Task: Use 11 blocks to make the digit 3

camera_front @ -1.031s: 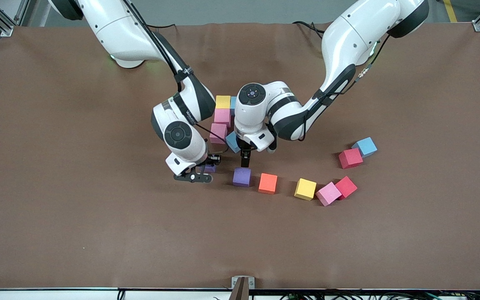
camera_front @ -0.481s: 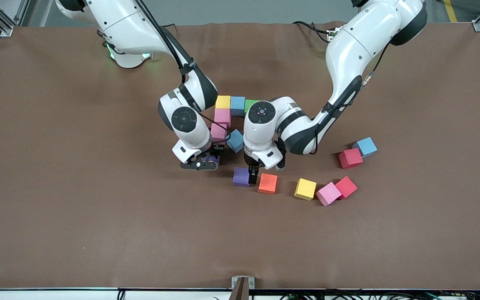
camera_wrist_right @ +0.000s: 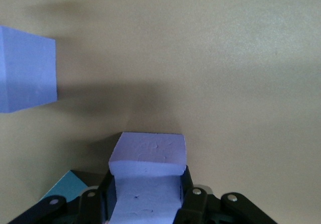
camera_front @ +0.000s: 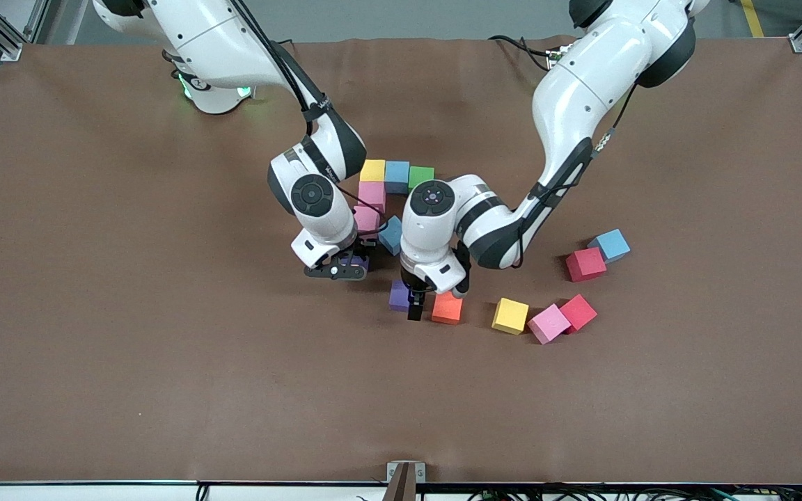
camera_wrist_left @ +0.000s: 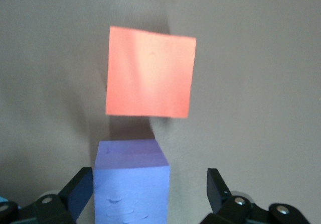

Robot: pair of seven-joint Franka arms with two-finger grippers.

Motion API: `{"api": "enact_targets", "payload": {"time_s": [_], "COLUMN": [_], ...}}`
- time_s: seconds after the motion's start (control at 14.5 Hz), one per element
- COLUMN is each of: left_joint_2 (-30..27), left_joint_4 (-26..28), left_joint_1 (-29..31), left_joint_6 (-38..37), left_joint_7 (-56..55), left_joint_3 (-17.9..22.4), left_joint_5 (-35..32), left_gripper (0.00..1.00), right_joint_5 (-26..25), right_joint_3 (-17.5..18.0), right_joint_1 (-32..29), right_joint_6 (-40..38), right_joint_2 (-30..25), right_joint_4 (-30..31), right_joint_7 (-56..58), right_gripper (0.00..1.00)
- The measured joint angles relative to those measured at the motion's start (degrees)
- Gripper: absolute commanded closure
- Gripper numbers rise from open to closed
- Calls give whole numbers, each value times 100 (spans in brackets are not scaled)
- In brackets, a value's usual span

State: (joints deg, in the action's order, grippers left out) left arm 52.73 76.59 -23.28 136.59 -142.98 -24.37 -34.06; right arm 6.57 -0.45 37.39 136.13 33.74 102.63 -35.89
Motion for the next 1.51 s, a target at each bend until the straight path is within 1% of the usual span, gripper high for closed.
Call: {"api": "enact_targets", "payload": {"time_s": [0.21,0.62,0.69,0.89,0.96,1.31,1.51], "left_joint_2": [43,205,241,311,312,304,201], "left_joint_4": [-7,-11,-12,-17,-18,-17,168], "left_joint_1": [-91,-94,-95,-96,-95,-79,-85], "left_joint_6": [22,143,172,214,220,221,222], "left_joint_7": [0,0,0,0,7,294,388], "left_joint_3": [8,16,16,19,22,19,2], "left_joint_5": [0,0,0,0,0,0,0], "left_gripper": [0,1,11,66,74,76,76], "right_joint_5": [0,0,0,10,23,66,105], "right_joint_3": [1,2,2,3,6,10,15], "right_joint_1": [16,102,122,159,168,212,213], "right_joint_6": [0,-12,-13,-13,-13,22,69], "right_joint_2": [-31,-35,-35,-36,-36,-36,-18], "right_joint_4": [56,68,69,69,69,59,-85], "right_joint_7": [-137,-384,-409,-436,-442,-475,-492], "right_gripper": [96,96,96,96,96,96,96]}}
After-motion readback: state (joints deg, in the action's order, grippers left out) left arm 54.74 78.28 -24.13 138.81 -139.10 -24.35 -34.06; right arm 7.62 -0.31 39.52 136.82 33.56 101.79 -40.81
